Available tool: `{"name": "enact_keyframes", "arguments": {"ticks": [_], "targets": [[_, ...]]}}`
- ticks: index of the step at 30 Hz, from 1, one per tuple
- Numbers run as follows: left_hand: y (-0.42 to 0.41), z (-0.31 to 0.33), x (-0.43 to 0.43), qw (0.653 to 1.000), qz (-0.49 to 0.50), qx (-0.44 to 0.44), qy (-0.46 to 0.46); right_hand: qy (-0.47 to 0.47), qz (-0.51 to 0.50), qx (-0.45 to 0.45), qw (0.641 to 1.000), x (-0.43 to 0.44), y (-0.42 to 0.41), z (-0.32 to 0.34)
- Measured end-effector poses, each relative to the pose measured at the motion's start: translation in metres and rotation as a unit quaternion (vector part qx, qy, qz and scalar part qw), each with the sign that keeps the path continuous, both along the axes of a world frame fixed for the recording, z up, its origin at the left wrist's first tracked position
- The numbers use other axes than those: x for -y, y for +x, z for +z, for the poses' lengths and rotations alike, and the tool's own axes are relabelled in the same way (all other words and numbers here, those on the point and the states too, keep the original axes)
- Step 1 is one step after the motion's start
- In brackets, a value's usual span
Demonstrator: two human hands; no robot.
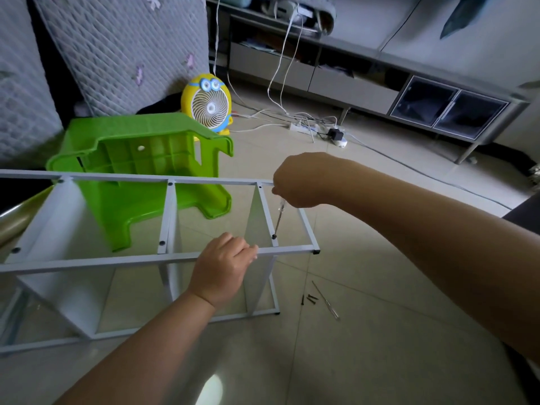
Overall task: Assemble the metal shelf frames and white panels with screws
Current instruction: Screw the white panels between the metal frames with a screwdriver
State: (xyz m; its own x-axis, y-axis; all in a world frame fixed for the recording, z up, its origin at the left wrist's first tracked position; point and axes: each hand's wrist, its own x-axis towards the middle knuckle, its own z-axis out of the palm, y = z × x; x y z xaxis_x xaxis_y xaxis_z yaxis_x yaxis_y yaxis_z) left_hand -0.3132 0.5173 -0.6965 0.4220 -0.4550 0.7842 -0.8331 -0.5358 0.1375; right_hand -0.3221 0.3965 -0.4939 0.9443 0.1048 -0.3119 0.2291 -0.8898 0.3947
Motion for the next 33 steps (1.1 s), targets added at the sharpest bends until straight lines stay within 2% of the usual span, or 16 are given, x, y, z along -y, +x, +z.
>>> {"name": "enact_keyframes", "arguments": {"ticks": [4,10,13,19,23,28,30,33], "targets": [[0.002,-0.003,0.000,1.000,0.001,0.007,-0.005,-0.019,-0.090,-0.008,0.996,0.004,0.007,-0.002],[0.002,0.001,0.000,1.000,0.006,0.013,-0.004,0.122,-0.057,-0.036,0.990,0.016,-0.003,-0.007],[0.001,0.002,-0.001,1.000,0.004,0.014,-0.006,0.085,-0.001,-0.021,0.996,0.019,-0.007,-0.007],[0.001,0.000,0.000,1.000,0.006,0.011,-0.003,0.057,0.037,0.001,0.998,0.016,-0.010,-0.001],[0.001,0.001,0.000,1.000,0.006,0.008,-0.004,0.000,0.001,0.045,0.999,0.016,-0.011,-0.004],[0.001,0.000,-0.001,1.000,0.007,0.012,0.001,-0.023,-0.086,0.094,0.992,0.009,-0.012,-0.017],[0.000,0.000,-0.001,1.000,0.012,0.011,0.003,0.007,-0.077,0.066,0.995,0.008,-0.013,-0.017],[0.001,0.000,0.000,1.000,0.007,0.005,0.002,0.120,-0.057,-0.003,0.991,0.008,-0.015,-0.011]]}}
